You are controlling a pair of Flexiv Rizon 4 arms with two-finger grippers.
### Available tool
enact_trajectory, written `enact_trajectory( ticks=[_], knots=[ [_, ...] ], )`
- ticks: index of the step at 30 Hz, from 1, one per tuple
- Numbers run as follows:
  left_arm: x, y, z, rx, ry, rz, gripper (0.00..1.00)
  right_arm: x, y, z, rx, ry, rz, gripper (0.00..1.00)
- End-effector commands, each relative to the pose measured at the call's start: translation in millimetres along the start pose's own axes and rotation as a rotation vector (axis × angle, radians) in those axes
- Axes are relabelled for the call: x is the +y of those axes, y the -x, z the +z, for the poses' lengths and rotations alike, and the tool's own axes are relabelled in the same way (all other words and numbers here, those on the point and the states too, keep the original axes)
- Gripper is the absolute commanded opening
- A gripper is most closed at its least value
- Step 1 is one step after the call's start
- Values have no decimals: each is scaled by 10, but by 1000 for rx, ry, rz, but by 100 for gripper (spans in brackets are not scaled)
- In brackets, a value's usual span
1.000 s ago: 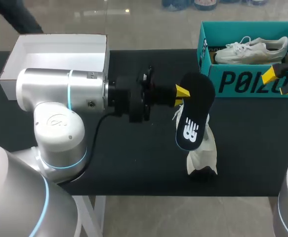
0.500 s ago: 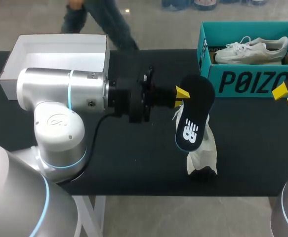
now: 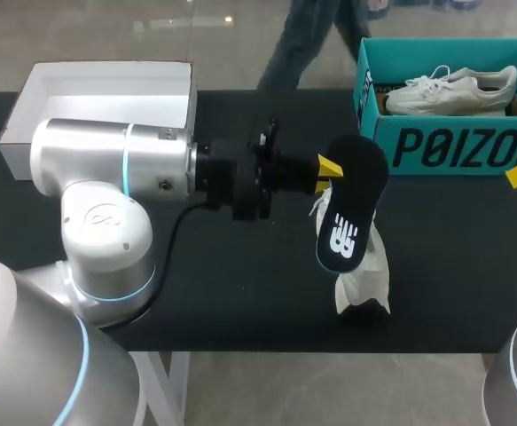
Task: Take the shoe out of the shoebox, open the shoe tongue, remove and reinsert the insole, then place the shoe into the shoebox
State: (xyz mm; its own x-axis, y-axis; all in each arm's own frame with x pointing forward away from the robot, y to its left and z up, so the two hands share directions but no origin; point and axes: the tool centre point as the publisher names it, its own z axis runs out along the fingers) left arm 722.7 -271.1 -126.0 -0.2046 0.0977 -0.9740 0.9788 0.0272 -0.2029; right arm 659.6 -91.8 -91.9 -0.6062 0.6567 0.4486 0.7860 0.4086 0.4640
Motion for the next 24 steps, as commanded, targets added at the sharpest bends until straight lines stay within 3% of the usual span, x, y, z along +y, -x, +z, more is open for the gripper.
enact_trajectory(
  ticks=[1,7,24],
  knots=[
    [-10,17,12,8,1,0,0,-109,-44,-87,7,-47,-95,100],
    [-15,-8,25,7,1,-5,0,-179,-44,25,33,-75,-100,100],
    [4,2,34,43,57,-23,0,-179,-44,25,33,-75,-100,100]
  ],
)
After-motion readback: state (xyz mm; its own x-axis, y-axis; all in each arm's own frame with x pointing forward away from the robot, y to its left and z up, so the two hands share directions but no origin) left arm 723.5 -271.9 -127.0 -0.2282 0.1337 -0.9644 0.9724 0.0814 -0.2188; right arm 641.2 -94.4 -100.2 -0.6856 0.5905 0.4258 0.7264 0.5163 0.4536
